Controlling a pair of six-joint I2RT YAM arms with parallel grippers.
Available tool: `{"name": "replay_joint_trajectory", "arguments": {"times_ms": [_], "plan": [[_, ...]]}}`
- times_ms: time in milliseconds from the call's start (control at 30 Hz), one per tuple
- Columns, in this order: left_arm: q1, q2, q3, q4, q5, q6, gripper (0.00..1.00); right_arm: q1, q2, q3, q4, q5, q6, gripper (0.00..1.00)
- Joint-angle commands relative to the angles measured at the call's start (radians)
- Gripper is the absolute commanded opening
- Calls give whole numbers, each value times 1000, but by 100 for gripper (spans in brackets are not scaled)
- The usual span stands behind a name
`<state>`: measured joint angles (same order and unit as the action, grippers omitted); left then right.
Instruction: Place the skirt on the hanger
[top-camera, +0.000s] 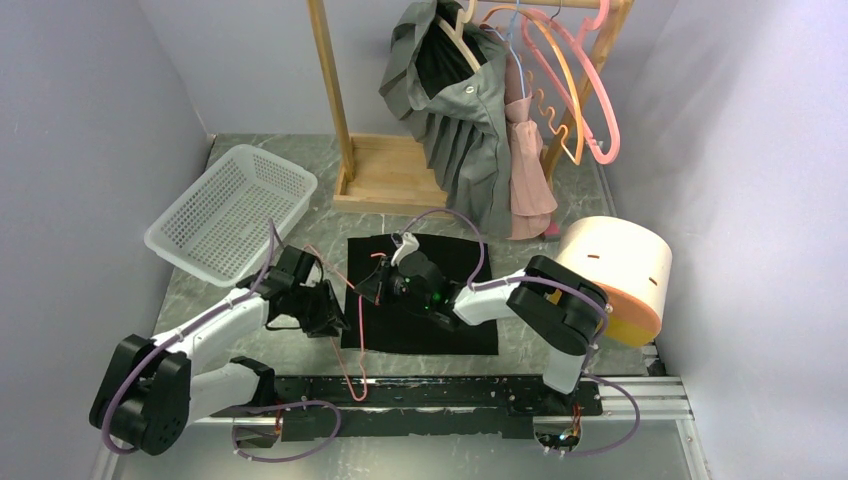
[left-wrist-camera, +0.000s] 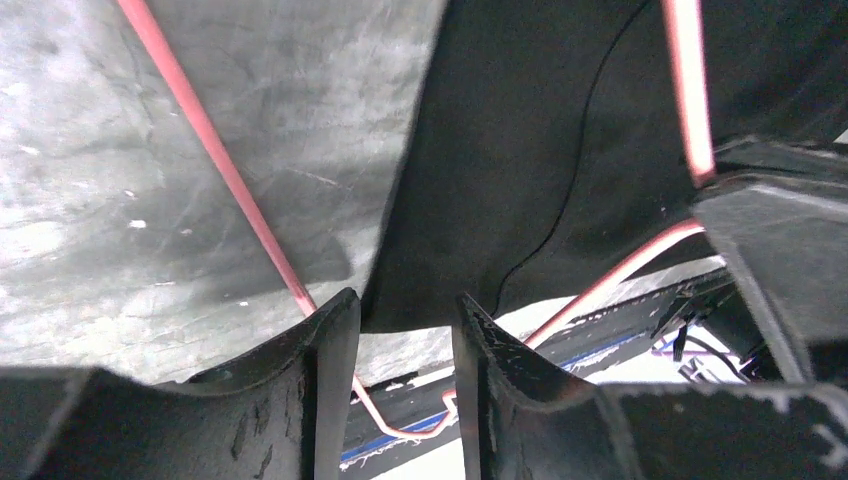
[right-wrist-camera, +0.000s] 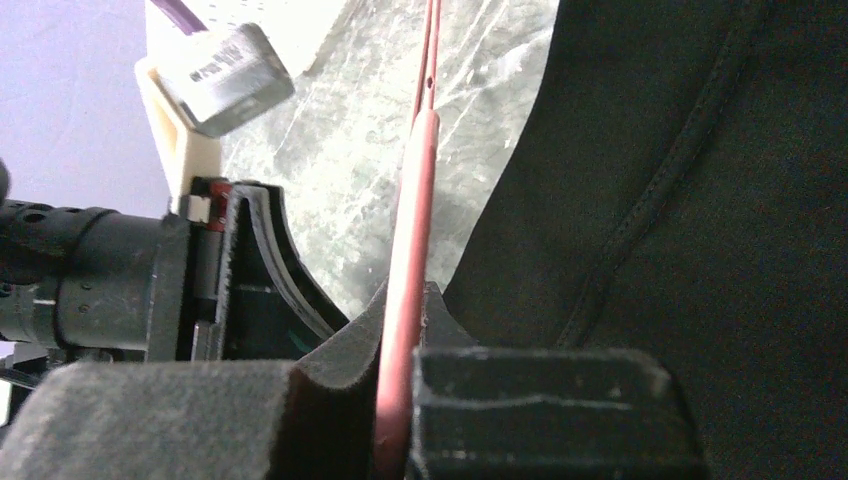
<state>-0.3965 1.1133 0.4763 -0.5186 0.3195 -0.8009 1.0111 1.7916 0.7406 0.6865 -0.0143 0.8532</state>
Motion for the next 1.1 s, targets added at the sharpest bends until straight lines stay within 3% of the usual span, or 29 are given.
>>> {"name": "replay_joint_trajectory", "arguments": {"times_ms": [0,533,633,733,767,1067], "plan": [[-26,28,-25,49,76,-16,44,3,9,-34,38,34,-57,0],[-135,135,35,-99,-78,-73,49,-24,6,-106,199,-12,-76,0],[-143,157,47,-93,-92,-79,42,-37,14,-127,248,-33,-62,0],[-143,172,70,-79,-101,-71,12,-55,14,-147,282,-53,-45,0],[-143,174,83,-80,-103,-60,8,-59,14,-149,282,-55,-37,0],[-143,74,236,-199,-48,19,7,-77,-10,-106,166,-57,-36,0]]}}
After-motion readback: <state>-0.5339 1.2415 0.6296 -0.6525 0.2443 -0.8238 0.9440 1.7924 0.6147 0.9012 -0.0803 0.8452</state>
